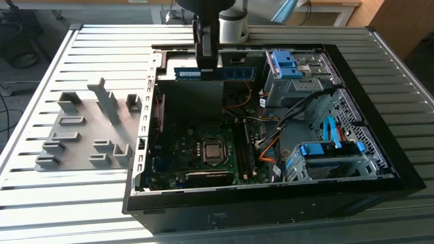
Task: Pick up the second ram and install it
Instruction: 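Pick up the second ram and move it above second insertion slot, then insert the second ram into the second slot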
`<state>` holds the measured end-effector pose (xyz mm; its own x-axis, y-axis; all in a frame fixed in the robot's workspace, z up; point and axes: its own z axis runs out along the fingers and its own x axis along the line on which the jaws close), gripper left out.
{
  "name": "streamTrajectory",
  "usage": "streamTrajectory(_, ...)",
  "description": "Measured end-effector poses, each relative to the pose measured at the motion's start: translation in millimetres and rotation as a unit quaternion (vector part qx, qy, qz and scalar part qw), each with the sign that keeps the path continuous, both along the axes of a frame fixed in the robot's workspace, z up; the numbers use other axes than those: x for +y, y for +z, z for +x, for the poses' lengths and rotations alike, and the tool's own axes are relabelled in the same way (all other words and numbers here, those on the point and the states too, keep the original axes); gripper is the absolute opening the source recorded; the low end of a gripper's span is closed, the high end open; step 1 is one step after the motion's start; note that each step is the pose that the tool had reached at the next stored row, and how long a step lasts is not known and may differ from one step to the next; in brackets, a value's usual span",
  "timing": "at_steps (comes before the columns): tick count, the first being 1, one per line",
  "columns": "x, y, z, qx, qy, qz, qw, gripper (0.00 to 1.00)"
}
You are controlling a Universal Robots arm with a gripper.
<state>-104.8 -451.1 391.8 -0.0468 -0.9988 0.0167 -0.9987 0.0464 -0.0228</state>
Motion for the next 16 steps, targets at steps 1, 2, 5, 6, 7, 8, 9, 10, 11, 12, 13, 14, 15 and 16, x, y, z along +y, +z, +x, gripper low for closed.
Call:
streamTrajectory(1, 0.0, -0.1, 1.8, 0.0001, 0.000, 0.0000, 1.0000, 0.14)
streamTrajectory(2, 0.0, -0.4, 3.7, 0.0001, 0.000, 0.0000, 1.0000, 0.14)
streamTrajectory(5, 0.0, -1.2, 10.7, 0.0004, 0.000, 0.0000, 1.0000, 0.14)
streamTrajectory(6, 0.0, -1.4, 12.6, 0.0004, 0.000, 0.0000, 1.0000, 0.14)
streamTrajectory(7, 0.0, -1.6, 14.1, 0.0004, 0.000, 0.0000, 1.0000, 0.14)
streamTrajectory(8, -0.1, -1.6, 14.3, 0.0004, 0.000, 0.0000, 1.0000, 0.14)
streamTrajectory(9, -0.1, -1.6, 14.3, 0.0004, 0.000, 0.0000, 1.0000, 0.14)
streamTrajectory(10, -0.1, -1.6, 14.3, 0.0004, 0.000, 0.0000, 1.0000, 0.14)
streamTrajectory(11, 0.0, -1.6, 14.4, 0.0004, 0.000, 0.0000, 1.0000, 0.14)
streamTrajectory(12, 0.0, -1.6, 14.4, 0.0005, 0.000, 0.0000, 1.0000, 0.14)
streamTrajectory(13, 0.0, -1.6, 14.5, 0.0004, 0.000, 0.0000, 1.0000, 0.14)
streamTrajectory(14, 0.0, -1.6, 14.5, 0.0004, 0.000, 0.0000, 1.0000, 0.14)
streamTrajectory(15, 0.0, -1.6, 14.5, 0.0004, 0.000, 0.0000, 1.0000, 0.14)
streamTrajectory(16, 0.0, -1.6, 14.5, 0.0004, 0.000, 0.0000, 1.0000, 0.14)
